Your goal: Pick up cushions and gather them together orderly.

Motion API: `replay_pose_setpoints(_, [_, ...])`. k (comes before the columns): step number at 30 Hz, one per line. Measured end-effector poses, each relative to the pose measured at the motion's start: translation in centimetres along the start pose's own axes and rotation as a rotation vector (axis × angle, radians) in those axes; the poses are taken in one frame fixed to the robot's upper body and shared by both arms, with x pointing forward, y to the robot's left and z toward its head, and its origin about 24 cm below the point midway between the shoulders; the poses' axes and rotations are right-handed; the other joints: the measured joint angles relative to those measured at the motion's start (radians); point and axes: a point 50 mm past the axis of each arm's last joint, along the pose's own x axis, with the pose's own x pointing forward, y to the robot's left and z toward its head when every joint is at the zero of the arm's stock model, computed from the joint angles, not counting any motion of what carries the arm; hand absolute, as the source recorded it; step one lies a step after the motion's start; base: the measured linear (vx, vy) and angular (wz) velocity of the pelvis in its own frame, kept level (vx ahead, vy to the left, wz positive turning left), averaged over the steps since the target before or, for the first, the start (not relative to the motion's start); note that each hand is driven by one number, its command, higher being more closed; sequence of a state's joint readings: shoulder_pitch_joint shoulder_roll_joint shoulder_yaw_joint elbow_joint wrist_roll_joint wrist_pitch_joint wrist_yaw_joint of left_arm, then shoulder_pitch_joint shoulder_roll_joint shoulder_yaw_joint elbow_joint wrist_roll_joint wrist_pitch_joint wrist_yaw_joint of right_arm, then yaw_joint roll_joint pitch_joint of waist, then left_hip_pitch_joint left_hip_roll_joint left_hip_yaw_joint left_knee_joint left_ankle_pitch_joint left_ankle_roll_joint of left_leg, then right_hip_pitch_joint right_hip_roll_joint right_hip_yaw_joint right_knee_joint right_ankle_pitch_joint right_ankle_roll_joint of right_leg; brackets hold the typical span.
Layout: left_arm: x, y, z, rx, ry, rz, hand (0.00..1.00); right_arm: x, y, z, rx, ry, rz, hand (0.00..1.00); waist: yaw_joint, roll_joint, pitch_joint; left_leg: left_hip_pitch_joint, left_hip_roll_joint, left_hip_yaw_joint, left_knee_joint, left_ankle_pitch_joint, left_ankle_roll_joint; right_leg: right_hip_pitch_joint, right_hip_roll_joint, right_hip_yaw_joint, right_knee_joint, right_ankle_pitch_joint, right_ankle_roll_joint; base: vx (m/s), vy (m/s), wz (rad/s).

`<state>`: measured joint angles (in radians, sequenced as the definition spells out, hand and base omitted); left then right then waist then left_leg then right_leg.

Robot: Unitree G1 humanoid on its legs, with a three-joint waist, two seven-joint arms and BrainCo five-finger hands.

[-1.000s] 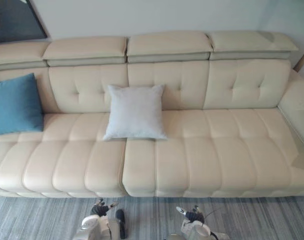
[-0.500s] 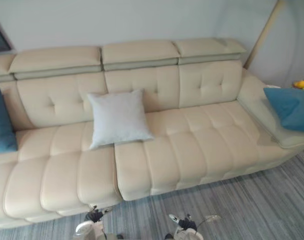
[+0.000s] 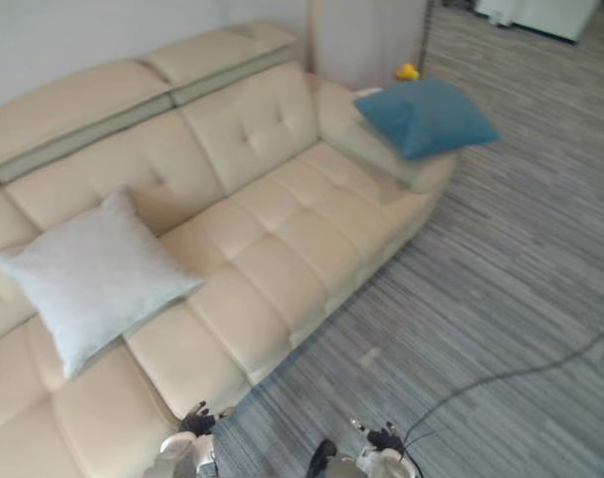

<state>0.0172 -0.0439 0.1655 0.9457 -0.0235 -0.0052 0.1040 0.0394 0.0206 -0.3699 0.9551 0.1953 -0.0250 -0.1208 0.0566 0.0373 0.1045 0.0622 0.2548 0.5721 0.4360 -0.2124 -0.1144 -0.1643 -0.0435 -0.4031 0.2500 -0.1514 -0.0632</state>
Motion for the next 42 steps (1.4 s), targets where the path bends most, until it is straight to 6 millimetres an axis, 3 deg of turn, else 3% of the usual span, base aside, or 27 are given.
replay_pose_setpoints(1, [-0.1, 0.0, -0.2, -0.006, 0.007, 0.000, 0.00, 0.0, -0.1, 0.4, 0.000, -0.016, -0.003, 0.00, -0.001, 0.022, 0.019, -0.083, 0.078, -0.091, 0.238, 0.019, 0.032, 0.036, 0.039, 0.017, -0.014, -0.003, -0.011, 0.09, -0.163, -0.62])
replay_pose_setpoints(2, [-0.1, -0.2, 0.1, -0.012, -0.012, -0.004, 0.00, 0.1, -0.4, 0.6, -0.004, -0.024, -0.009, 0.00, 0.004, 0.032, 0.039, -0.171, 0.122, -0.204, 0.440, 0.029, 0.101, 0.065, 0.076, 0.045, -0.007, -0.019, -0.038, 0.12, -0.173, -0.65])
replay_pose_setpoints(3, [-0.1, -0.1, 0.1, -0.012, -0.012, -0.003, 0.00, 0.1, -0.5, 0.6, -0.005, -0.025, -0.011, 0.00, 0.007, 0.035, 0.043, -0.192, 0.121, -0.235, 0.482, 0.022, 0.105, 0.076, 0.085, 0.053, -0.004, -0.029, -0.051, 0.12, -0.102, -0.79])
replay_pose_setpoints(4, [-0.1, 0.0, 0.3, -0.006, -0.028, -0.004, 0.00, 0.1, -0.3, 0.7, -0.014, -0.026, -0.008, 0.00, 0.008, 0.032, 0.050, -0.251, 0.087, -0.317, 0.547, -0.001, 0.072, 0.095, 0.098, 0.088, -0.003, -0.038, -0.059, 0.12, -0.042, -0.87])
replay_pose_setpoints(6, [-0.1, 0.1, 0.8, 0.010, -0.047, -0.008, 0.00, 0.1, 0.2, 0.8, -0.029, -0.031, 0.006, 0.00, 0.011, 0.020, 0.051, -0.319, 0.016, -0.371, 0.514, -0.034, 0.037, 0.098, 0.102, 0.139, -0.008, -0.040, -0.060, 0.14, -0.033, -0.91])
replay_pose_setpoints(9, [-0.2, -0.4, 1.3, 0.010, -0.074, -0.018, 0.00, 0.1, 0.0, 0.8, -0.031, -0.026, -0.003, 0.00, 0.029, 0.018, 0.053, -0.376, -0.091, -0.469, 0.235, -0.038, 0.038, 0.108, 0.125, 0.246, -0.028, -0.034, -0.031, 0.20, 0.029, -1.10])
replay_pose_setpoints(10, [-0.2, -0.6, 1.5, 0.005, -0.082, -0.018, 0.00, 0.1, 0.0, 0.8, -0.031, -0.025, -0.005, 0.00, 0.045, 0.015, 0.052, -0.370, -0.139, -0.553, 0.071, -0.019, 0.031, 0.115, 0.135, 0.289, -0.040, -0.036, -0.026, 0.22, 0.085, -1.00])
replay_pose_setpoints(12, [-0.2, -0.6, 1.5, 0.005, -0.083, -0.019, 0.00, 0.1, -0.1, 0.8, -0.033, -0.027, -0.006, 0.00, 0.054, 0.013, 0.042, -0.369, -0.164, -0.630, -0.048, 0.031, 0.068, 0.124, 0.151, 0.340, -0.044, -0.046, -0.015, 0.27, 0.114, -1.02])
replay_pose_setpoints(13, [-0.2, -0.6, 1.5, 0.010, -0.084, -0.020, 0.00, 0.1, -0.1, 0.7, -0.034, -0.025, -0.006, 0.00, 0.055, 0.009, 0.036, -0.360, -0.167, -0.638, -0.059, 0.078, 0.074, 0.129, 0.156, 0.372, -0.040, -0.059, -0.002, 0.35, 0.155, -1.08])
replay_pose_setpoints(15, [-0.2, 0.2, 1.3, 0.028, -0.078, -0.004, 0.00, -0.1, 0.4, 0.1, -0.029, -0.011, 0.006, 0.00, 0.055, -0.040, 0.015, -0.299, -0.181, -0.552, -0.092, 0.081, 0.054, 0.108, 0.115, 0.429, 0.049, -0.130, 0.075, 0.42, 0.163, -1.10])
replay_pose_setpoints(16, [-0.2, 0.4, 1.4, 0.041, -0.080, -0.001, 0.00, -0.3, 0.4, -0.4, -0.030, 0.000, 0.008, 0.00, 0.060, -0.070, 0.003, -0.268, -0.189, -0.493, -0.106, 0.045, 0.070, 0.054, 0.086, 0.427, 0.190, -0.143, 0.114, 0.38, 0.137, -1.03])
replay_pose_setpoints(17, [-0.2, 0.6, 1.4, 0.043, -0.080, 0.002, 0.00, -0.3, 0.8, -0.3, -0.034, -0.002, 0.018, 0.00, 0.063, -0.077, 0.006, -0.245, -0.189, -0.463, -0.103, 0.028, 0.072, 0.002, 0.070, 0.410, 0.315, -0.138, 0.143, 0.50, 0.195, -1.14])
replay_pose_setpoints(18, [-0.1, 0.3, 1.4, 0.075, -0.074, -0.013, 0.00, -0.3, 1.1, -0.2, -0.040, -0.008, 0.032, 0.00, 0.053, -0.073, 0.017, -0.181, -0.190, -0.431, -0.100, -0.004, 0.087, -0.100, 0.022, 0.347, 0.567, -0.100, 0.226, 0.33, 0.142, -0.69])
replay_pose_setpoints(20, [-0.2, -0.1, 1.3, 0.090, -0.070, -0.028, 0.00, -0.3, 1.0, 0.1, -0.054, -0.021, 0.032, 0.00, 0.050, -0.068, 0.021, -0.120, -0.189, -0.411, -0.110, -0.012, 0.095, -0.143, -0.039, 0.284, 0.692, -0.107, 0.208, 0.35, 0.116, -0.36])
replay_pose_setpoints(21, [-0.1, -0.3, 1.6, 0.092, -0.075, -0.033, 0.00, -0.3, 0.9, 0.1, -0.079, -0.024, 0.032, 0.00, 0.047, -0.053, 0.026, -0.070, -0.172, -0.387, -0.144, -0.012, 0.095, -0.162, -0.087, 0.216, 0.692, -0.112, 0.178, 0.25, 0.059, -0.22])
replay_pose_setpoints(24, [0.0, 0.0, 1.7, 0.095, -0.074, -0.012, 0.00, -0.1, 2.0, 0.6, -0.083, -0.030, 0.056, 0.00, 0.049, -0.044, 0.029, 0.016, -0.139, -0.346, -0.230, -0.015, 0.088, -0.177, -0.147, 0.118, 0.537, -0.114, 0.156, 0.34, -0.026, -0.34])
replay_pose_setpoints(27, [0.1, 0.9, 1.1, 0.112, -0.046, 0.010, 0.00, 0.1, 2.6, 1.1, -0.115, -0.036, 0.070, 0.00, 0.034, -0.045, 0.030, 0.054, -0.118, -0.335, -0.272, -0.014, 0.088, -0.211, -0.120, 0.172, 0.201, -0.003, 0.145, 0.35, -0.212, -0.29])
replay_pose_setpoints(28, [0.2, 1.8, 1.0, 0.130, -0.035, 0.029, 0.00, 0.2, 2.2, 0.6, -0.121, -0.010, 0.059, 0.00, 0.019, -0.069, 0.031, 0.069, -0.142, -0.360, -0.283, -0.019, 0.080, -0.190, -0.111, 0.254, 0.040, 0.107, 0.153, 0.41, -0.289, 0.01])
replay_pose_setpoints(29, [0.2, 1.6, 0.3, 0.127, -0.006, 0.025, 0.00, 0.6, 1.4, 1.5, -0.127, -0.024, 0.036, 0.00, 0.011, -0.035, 0.040, 0.089, -0.115, -0.403, -0.274, -0.032, 0.057, -0.184, -0.075, 0.262, 0.077, 0.146, 0.099, 0.41, -0.280, 0.00])
replay_pose_setpoints(30, [0.1, 1.6, 0.1, 0.125, 0.001, 0.024, 0.00, 0.6, 1.3, 1.8, -0.126, -0.026, 0.032, 0.00, 0.012, -0.025, 0.037, 0.082, -0.106, -0.416, -0.256, -0.030, 0.053, -0.184, -0.068, 0.261, 0.080, 0.128, 0.089, 0.39, -0.276, -0.18])
replay_pose_setpoints(32, [-0.1, 0.9, -0.5, 0.097, 0.017, 0.017, 0.00, 0.9, 0.0, 2.3, -0.125, -0.034, -0.003, 0.00, 0.008, 0.020, 0.040, -0.041, -0.052, -0.503, 0.048, 0.020, 0.007, -0.127, -0.032, 0.226, 0.069, 0.073, 0.064, 0.44, -0.282, 0.01])
replay_pose_setpoints(33, [-0.1, 0.9, -0.4, 0.089, 0.011, 0.016, 0.00, 0.8, -0.2, 2.1, -0.126, -0.028, -0.009, 0.00, 0.006, 0.023, 0.043, -0.077, -0.044, -0.522, 0.127, 0.051, 0.001, -0.105, -0.030, 0.214, 0.060, 0.066, 0.058, 0.40, -0.238, 0.44])
replay_pose_setpoints(34, [0.0, 0.6, 0.1, 0.077, -0.007, 0.014, 0.00, 0.6, -0.8, 1.3, -0.133, -0.008, -0.023, 0.00, 0.007, 0.017, 0.050, -0.182, -0.021, -0.556, 0.356, 0.142, -0.011, -0.028, -0.021, 0.191, 0.029, 0.041, 0.041, 0.40, -0.179, 0.43])
replay_pose_setpoints(35, [0.0, 0.6, 0.6, 0.074, -0.032, 0.011, 0.00, 0.5, -1.0, 0.8, -0.144, 0.006, -0.029, 0.00, 0.018, 0.012, 0.053, -0.248, -0.015, -0.545, 0.494, 0.118, -0.004, 0.040, -0.015, 0.180, -0.002, 0.025, 0.028, 0.47, -0.207, 0.34])
replay_pose_setpoints(37, [0.0, 0.5, 1.3, 0.072, -0.063, 0.009, 0.00, 0.5, -0.6, 1.0, -0.153, -0.004, -0.020, 0.00, 0.029, 0.003, 0.056, -0.336, -0.022, -0.475, 0.527, 0.064, 0.023, 0.125, -0.017, 0.167, -0.067, 0.018, 0.023, 0.37, -0.134, 0.10])
replay_pose_setpoints(39, [0.0, 0.2, 1.9, 0.062, -0.093, 0.001, 0.00, 0.7, -0.3, 1.9, -0.138, -0.029, -0.023, 0.00, 0.042, 0.000, 0.058, -0.397, -0.040, -0.345, 0.309, 0.031, 0.048, 0.207, -0.019, 0.157, -0.144, 0.019, 0.028, 0.38, -0.064, 0.07])
replay_pose_setpoints(42, [-0.1, -0.2, 1.9, 0.055, -0.097, -0.006, 0.00, 0.8, 0.0, 2.5, -0.126, -0.044, -0.022, 0.00, 0.057, 0.002, 0.057, -0.393, -0.112, -0.306, -0.022, 0.069, 0.058, 0.263, -0.026, 0.161, -0.189, 0.005, 0.052, 0.38, 0.055, -0.05])
